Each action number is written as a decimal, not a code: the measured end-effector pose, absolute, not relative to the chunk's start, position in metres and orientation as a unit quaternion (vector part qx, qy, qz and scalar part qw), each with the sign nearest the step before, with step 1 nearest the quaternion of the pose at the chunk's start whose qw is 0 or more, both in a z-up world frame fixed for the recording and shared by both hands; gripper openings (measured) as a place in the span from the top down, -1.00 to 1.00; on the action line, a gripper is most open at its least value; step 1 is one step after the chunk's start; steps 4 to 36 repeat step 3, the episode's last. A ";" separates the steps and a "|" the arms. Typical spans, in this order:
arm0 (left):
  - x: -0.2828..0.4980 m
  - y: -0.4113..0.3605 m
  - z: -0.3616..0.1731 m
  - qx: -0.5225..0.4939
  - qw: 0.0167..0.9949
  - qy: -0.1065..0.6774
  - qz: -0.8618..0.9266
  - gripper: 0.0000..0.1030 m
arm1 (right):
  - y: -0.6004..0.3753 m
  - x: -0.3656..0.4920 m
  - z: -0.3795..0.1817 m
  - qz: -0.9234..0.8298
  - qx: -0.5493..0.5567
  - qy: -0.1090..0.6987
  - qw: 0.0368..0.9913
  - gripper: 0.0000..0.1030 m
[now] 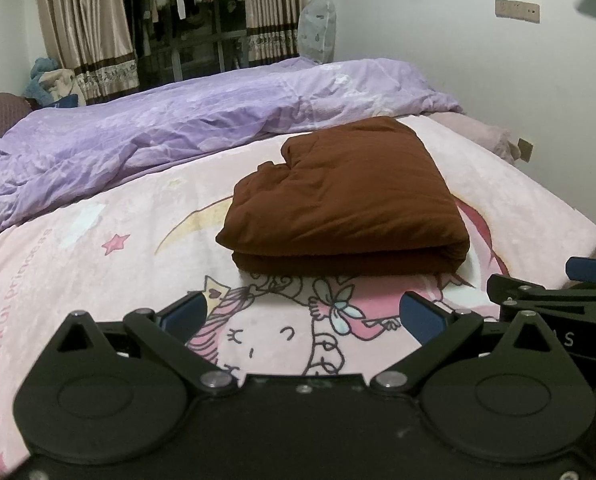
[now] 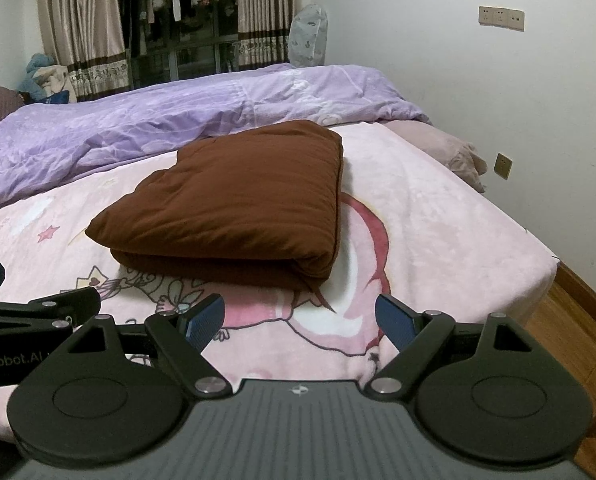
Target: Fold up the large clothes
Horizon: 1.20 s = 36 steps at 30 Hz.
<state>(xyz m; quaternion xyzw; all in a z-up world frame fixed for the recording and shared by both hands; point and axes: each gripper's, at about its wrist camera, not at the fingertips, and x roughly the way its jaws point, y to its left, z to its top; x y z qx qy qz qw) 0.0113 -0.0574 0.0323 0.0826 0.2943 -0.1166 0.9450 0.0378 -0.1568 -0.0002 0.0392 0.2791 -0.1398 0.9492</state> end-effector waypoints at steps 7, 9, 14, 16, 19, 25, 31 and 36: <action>0.009 -0.055 0.034 0.079 0.946 0.290 -0.120 -1.00 | -0.157 0.038 0.000 -0.140 0.039 0.279 0.949 -0.93; 0.009 -0.055 0.034 0.079 0.946 0.290 -0.120 -1.00 | -0.157 0.038 0.000 -0.140 0.039 0.279 0.949 -0.93; 0.009 -0.055 0.034 0.079 0.946 0.290 -0.120 -1.00 | -0.157 0.038 0.000 -0.140 0.039 0.279 0.949 -0.93; 0.009 -0.055 0.034 0.079 0.946 0.290 -0.120 -1.00 | -0.157 0.038 0.000 -0.140 0.039 0.279 0.949 -0.93; 0.009 -0.055 0.034 0.079 0.946 0.290 -0.120 -1.00 | -0.157 0.038 0.000 -0.140 0.039 0.279 0.949 -0.93; 0.009 -0.055 0.034 0.079 0.946 0.290 -0.120 -1.00 | -0.157 0.038 0.000 -0.140 0.039 0.279 0.949 -0.93; 0.009 -0.055 0.034 0.079 0.946 0.290 -0.120 -1.00 | -0.157 0.038 0.000 -0.140 0.039 0.279 0.949 -0.93; 0.009 -0.055 0.034 0.079 0.946 0.290 -0.120 -1.00 | -0.157 0.038 0.000 -0.140 0.039 0.279 0.949 -0.93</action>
